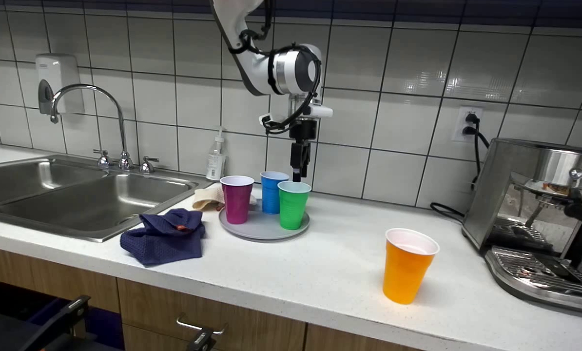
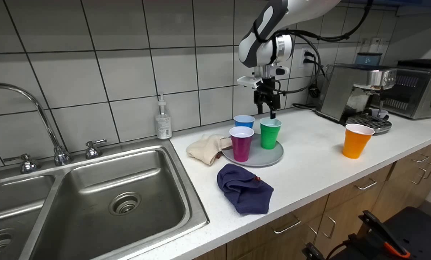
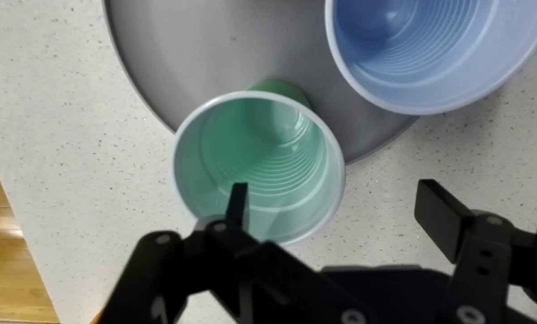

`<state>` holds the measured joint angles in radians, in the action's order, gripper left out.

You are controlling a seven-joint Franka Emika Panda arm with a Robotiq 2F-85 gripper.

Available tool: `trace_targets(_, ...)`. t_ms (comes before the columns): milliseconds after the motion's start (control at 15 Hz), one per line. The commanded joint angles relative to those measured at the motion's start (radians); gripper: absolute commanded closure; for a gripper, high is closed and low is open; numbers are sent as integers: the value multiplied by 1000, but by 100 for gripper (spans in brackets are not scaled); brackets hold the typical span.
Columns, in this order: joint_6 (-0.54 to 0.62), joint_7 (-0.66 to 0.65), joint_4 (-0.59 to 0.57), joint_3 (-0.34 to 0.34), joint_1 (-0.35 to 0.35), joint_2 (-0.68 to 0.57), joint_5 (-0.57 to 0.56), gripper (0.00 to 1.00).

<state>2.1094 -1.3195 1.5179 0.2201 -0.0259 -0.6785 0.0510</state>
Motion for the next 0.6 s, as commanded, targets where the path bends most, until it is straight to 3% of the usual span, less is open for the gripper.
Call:
trace_targets(0, -1, 15, 22, -8, -12, 52, -9, 0)
trace_targets(333, 35, 87, 88, -10, -12, 124, -41, 0)
trace_targets(533, 85, 204, 153, -12, -18, 170, -72, 0)
